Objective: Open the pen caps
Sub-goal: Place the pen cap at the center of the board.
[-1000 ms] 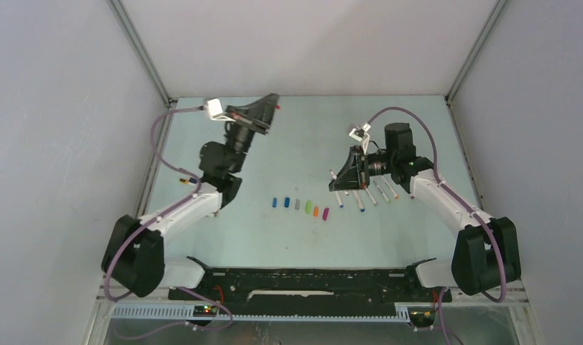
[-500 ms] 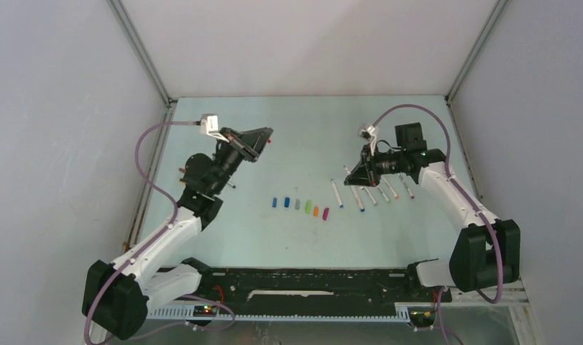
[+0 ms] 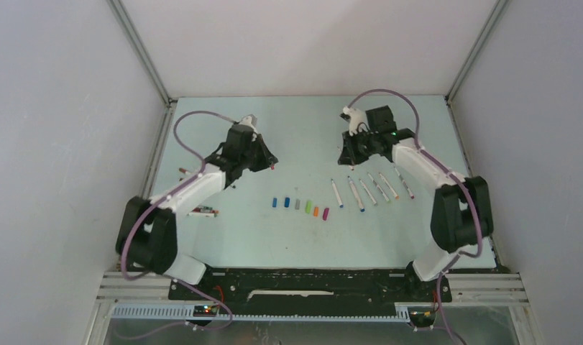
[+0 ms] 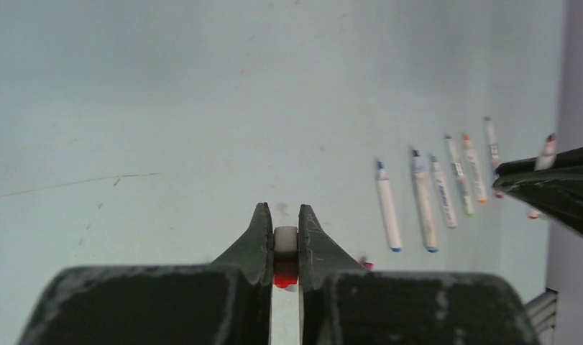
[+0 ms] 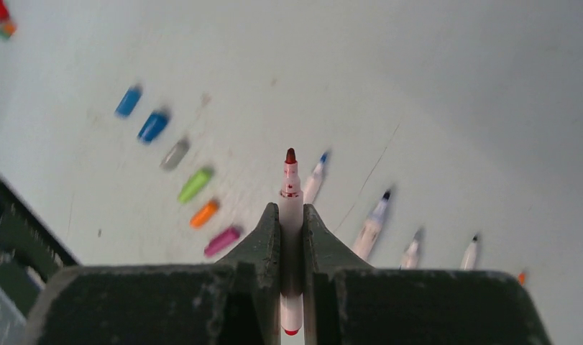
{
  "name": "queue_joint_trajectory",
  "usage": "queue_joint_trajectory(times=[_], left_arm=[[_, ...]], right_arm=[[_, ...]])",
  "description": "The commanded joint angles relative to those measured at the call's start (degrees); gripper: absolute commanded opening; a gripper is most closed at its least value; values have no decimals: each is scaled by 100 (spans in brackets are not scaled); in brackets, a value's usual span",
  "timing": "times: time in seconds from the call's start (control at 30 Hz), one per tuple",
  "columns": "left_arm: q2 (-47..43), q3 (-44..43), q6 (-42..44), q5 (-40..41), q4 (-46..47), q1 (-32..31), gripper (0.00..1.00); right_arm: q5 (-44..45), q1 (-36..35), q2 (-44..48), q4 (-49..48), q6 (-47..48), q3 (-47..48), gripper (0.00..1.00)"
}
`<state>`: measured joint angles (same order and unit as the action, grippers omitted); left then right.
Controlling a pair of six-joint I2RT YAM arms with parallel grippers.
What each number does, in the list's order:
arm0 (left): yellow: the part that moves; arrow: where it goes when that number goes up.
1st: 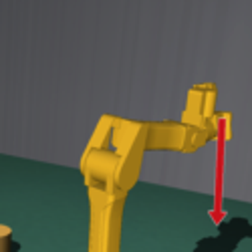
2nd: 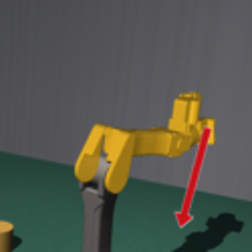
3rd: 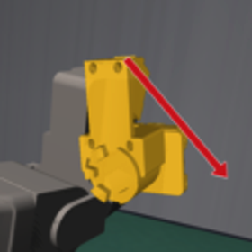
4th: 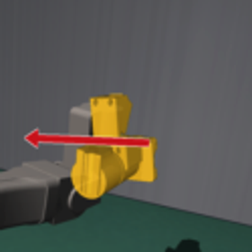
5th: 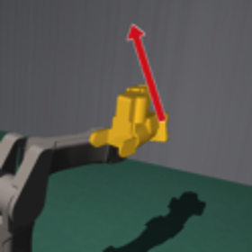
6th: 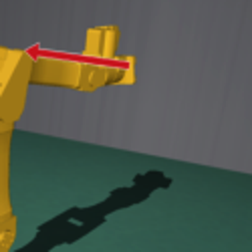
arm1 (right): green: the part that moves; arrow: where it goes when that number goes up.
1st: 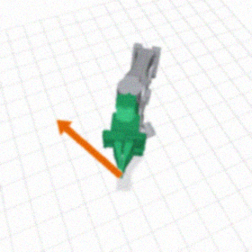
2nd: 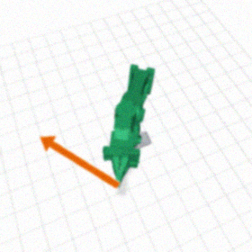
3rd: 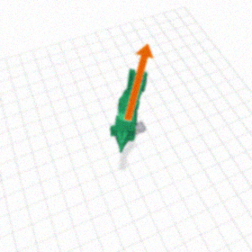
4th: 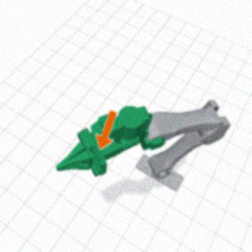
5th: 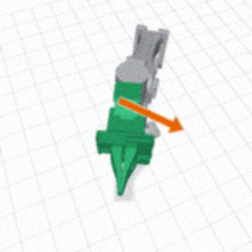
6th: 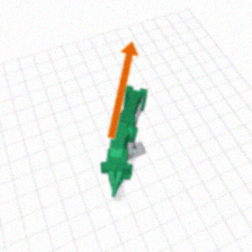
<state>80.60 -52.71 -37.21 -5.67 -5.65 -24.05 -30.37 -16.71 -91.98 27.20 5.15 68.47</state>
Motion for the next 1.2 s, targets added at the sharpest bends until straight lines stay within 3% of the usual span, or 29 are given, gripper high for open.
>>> queue_joint_trajectory(times=[0.0,0.2,0.43,0.93,1.17], left_arm=[[1002,-1229,355,173,-1585,61,0],[1989,-2112,649,274,-2199,68,0],[2420,-2392,785,330,-2331,76,0],[3215,-3052,993,867,-2917,76,1],[3439,-3312,1072,864,-3190,76,10]], right_arm=[[1237,-290,-931,-111,-1078,1075,4],[1422,-491,-2032,191,-1460,2114,7],[1512,-747,-2922,649,-1588,3004,8],[2137,-914,-3790,774,-1496,3495,17],[2324,-1005,-3888,776,-1380,3456,26]])
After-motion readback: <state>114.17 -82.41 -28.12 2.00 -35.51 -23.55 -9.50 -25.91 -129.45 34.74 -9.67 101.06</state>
